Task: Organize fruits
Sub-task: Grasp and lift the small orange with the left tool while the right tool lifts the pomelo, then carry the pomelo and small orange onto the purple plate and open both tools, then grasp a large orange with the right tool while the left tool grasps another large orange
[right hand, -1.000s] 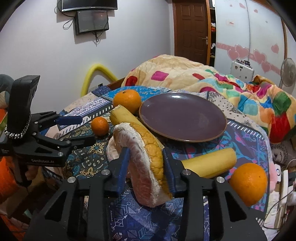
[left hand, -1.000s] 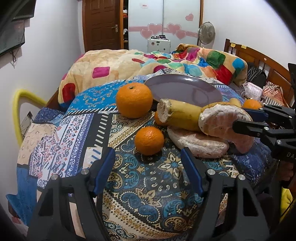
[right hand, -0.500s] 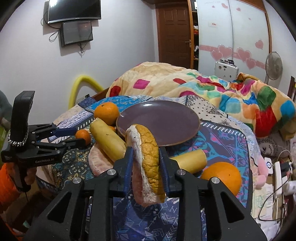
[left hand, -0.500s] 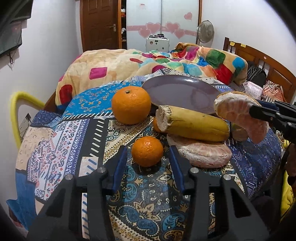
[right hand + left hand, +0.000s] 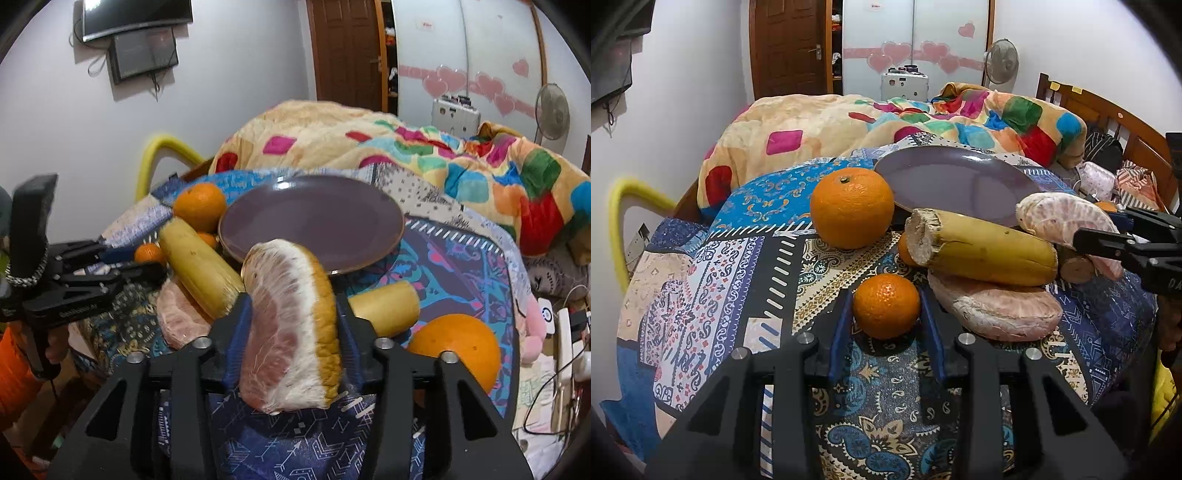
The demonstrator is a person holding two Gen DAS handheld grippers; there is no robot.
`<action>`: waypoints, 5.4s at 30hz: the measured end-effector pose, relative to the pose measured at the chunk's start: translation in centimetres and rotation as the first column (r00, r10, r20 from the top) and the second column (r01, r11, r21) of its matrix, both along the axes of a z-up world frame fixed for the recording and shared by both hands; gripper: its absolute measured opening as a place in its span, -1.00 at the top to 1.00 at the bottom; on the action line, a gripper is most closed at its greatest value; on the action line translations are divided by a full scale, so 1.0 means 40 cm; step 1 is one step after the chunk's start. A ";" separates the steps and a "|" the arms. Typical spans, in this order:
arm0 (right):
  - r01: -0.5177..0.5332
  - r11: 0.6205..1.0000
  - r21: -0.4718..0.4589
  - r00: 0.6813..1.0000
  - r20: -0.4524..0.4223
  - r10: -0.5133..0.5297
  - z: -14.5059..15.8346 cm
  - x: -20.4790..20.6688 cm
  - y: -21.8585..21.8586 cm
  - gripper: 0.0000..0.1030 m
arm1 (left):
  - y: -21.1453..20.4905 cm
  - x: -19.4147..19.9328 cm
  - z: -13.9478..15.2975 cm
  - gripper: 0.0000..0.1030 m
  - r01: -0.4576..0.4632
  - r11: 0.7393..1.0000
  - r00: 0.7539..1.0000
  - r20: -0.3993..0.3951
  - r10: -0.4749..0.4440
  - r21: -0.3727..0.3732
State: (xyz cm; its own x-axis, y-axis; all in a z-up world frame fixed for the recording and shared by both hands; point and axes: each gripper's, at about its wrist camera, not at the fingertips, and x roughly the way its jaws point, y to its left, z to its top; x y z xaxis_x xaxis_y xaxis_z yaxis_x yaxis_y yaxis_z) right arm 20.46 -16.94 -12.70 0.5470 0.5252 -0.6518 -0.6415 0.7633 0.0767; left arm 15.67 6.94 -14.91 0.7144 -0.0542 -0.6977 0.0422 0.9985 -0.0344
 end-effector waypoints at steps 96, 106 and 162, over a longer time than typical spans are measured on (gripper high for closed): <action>0.103 0.983 -0.150 0.992 -0.060 -0.113 0.071 0.313 0.118 0.09 | -0.085 0.450 0.078 0.29 0.091 0.991 0.987 -0.138 -0.077 0.101; 0.100 0.971 -0.217 0.974 -0.176 -0.140 0.022 0.356 0.141 0.08 | -0.074 0.476 0.051 0.28 0.105 0.994 0.972 -0.214 -0.095 0.037; 0.297 0.953 -0.055 0.955 0.003 -0.298 -0.011 0.064 -0.174 -0.27 | 0.067 0.235 0.051 -0.45 0.031 0.999 0.995 -0.097 -0.027 0.038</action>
State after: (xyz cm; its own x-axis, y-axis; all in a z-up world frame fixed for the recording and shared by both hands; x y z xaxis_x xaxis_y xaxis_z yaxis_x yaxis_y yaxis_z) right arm 23.02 -23.91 -13.13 0.6699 0.3029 -0.6779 -0.3844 0.9226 0.0323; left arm 25.07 9.61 -12.87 0.6422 -0.0449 -0.7652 0.0696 0.9976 -0.0002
